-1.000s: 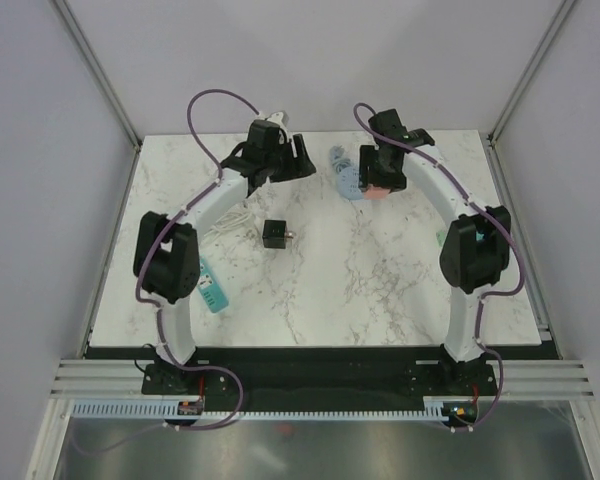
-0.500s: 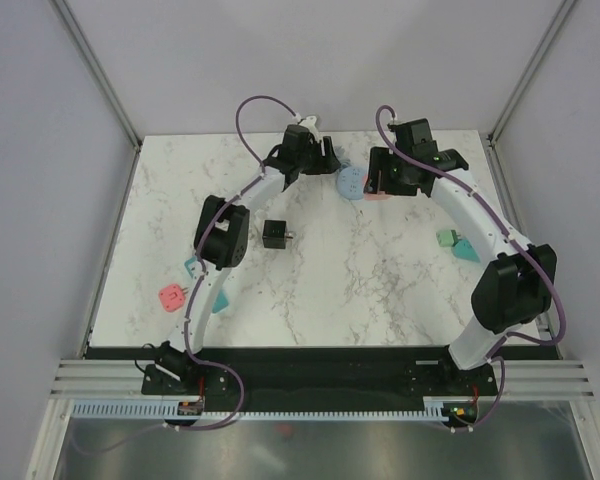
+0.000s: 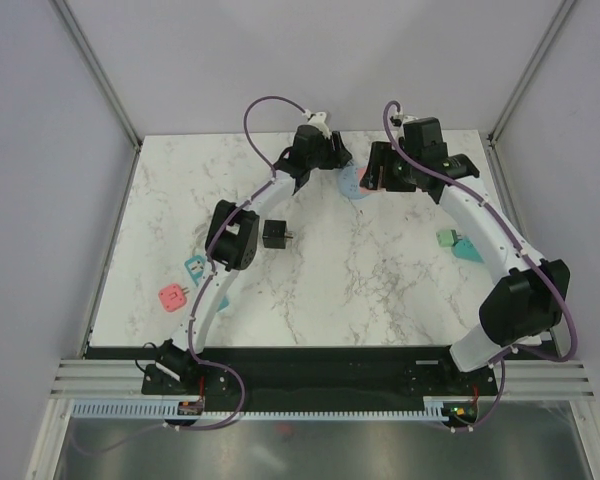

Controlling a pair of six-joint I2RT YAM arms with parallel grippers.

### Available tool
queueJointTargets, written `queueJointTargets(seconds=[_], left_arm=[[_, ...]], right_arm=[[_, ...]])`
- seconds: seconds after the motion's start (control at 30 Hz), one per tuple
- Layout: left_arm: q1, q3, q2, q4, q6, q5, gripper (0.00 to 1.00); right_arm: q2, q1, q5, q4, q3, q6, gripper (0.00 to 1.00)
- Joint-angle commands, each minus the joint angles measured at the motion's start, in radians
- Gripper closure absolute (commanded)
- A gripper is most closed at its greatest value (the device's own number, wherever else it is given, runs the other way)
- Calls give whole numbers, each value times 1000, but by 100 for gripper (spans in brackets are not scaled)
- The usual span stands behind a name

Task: Insert the plug

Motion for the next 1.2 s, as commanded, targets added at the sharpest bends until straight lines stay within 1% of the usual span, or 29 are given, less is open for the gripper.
queueJointTargets(seconds=[0.0,0.03,0.07,0.37,0.5,0.7,0.8,0.9,1.03,1.17], left_arm=[[3,44,19,47,-82,-2,42],[-1,43,23,28,-108,14,44],[-3,41,21,16,-117,18,45],[-63,15,-16,-192,-145,-2,46],[-90,-35,-48,-222,-159,5,46],[-106,-82,-94,-260,-190,-30,49],[-119,-85,-117,-285,-176,-53,50],[-139,-94,-151,-294,-131,-88,50],[-146,-91,-165,-286,-56,-204,49],[-146,-63,-143,-239,42,-272,49]], right_arm=[[-70,-2,-19,66,3,-16,100],[-71,-4,-19,66,2,-16,100],[-75,-6,-18,69,0,-16,100],[-119,-36,-27,83,-38,-8,100],[-140,-51,-29,83,-58,-5,100],[-183,-64,-21,83,-87,-5,100],[-197,-67,-19,84,-95,-5,100],[-205,-68,-21,84,-99,-2,100],[-211,-70,-29,84,-104,0,100],[-213,-71,-30,87,-104,0,100]])
